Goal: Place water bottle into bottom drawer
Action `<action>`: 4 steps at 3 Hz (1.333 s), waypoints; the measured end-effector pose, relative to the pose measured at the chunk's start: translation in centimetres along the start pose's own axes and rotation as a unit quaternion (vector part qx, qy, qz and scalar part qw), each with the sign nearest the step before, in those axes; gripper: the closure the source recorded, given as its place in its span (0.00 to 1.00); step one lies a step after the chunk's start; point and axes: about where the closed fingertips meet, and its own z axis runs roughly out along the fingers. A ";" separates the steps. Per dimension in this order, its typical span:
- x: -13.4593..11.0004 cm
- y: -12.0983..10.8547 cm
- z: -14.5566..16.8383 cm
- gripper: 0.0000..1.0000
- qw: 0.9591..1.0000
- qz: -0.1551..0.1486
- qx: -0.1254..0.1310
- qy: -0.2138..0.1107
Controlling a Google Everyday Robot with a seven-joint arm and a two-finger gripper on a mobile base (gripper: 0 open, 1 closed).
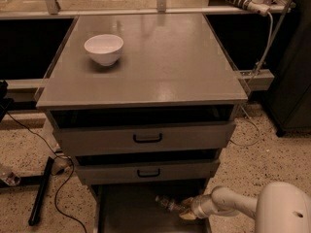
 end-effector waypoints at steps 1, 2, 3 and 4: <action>0.6 0.1 2.0 1.00 1.000 0.025 0.002 -0.009; 0.7 0.2 2.1 0.81 1.000 0.025 0.002 -0.009; 0.7 0.2 2.1 0.59 1.000 0.025 0.002 -0.009; 0.7 0.2 2.1 0.35 1.000 0.025 0.002 -0.009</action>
Offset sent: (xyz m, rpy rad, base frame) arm 0.0004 0.0067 -0.0173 0.0213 0.0185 -0.0381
